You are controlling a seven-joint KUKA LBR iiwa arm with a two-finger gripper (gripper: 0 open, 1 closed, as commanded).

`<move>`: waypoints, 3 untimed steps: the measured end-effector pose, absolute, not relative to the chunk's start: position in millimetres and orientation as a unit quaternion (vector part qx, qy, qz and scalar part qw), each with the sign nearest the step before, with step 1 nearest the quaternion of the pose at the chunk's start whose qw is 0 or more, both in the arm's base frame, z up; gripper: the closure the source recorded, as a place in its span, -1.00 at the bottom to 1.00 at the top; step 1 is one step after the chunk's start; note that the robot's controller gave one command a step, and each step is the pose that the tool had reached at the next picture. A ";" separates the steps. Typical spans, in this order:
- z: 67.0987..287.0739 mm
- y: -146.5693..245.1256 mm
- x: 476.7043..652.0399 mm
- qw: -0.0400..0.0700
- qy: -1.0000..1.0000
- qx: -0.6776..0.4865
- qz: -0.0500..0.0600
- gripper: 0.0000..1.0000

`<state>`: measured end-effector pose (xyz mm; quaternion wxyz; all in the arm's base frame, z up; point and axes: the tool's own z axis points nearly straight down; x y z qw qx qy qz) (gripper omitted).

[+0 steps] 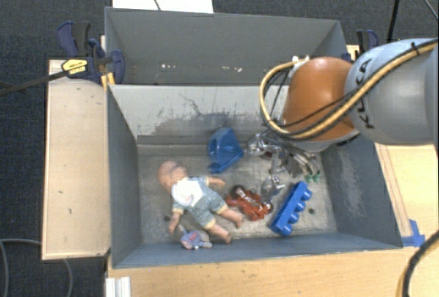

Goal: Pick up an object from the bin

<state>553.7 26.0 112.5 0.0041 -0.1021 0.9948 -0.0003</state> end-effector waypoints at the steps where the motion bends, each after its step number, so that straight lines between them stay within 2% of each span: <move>1: 81.9 49.6 540.0 0.003 0.978 -0.210 -0.004 -1.00; 2: 83.8 70.0 503.9 0.008 0.988 -0.153 -0.005 1.00; 3: 83.8 70.0 503.9 0.008 0.988 -0.153 -0.005 1.00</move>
Offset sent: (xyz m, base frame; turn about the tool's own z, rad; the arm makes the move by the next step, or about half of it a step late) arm -0.0584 0.0494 -0.0404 -0.1056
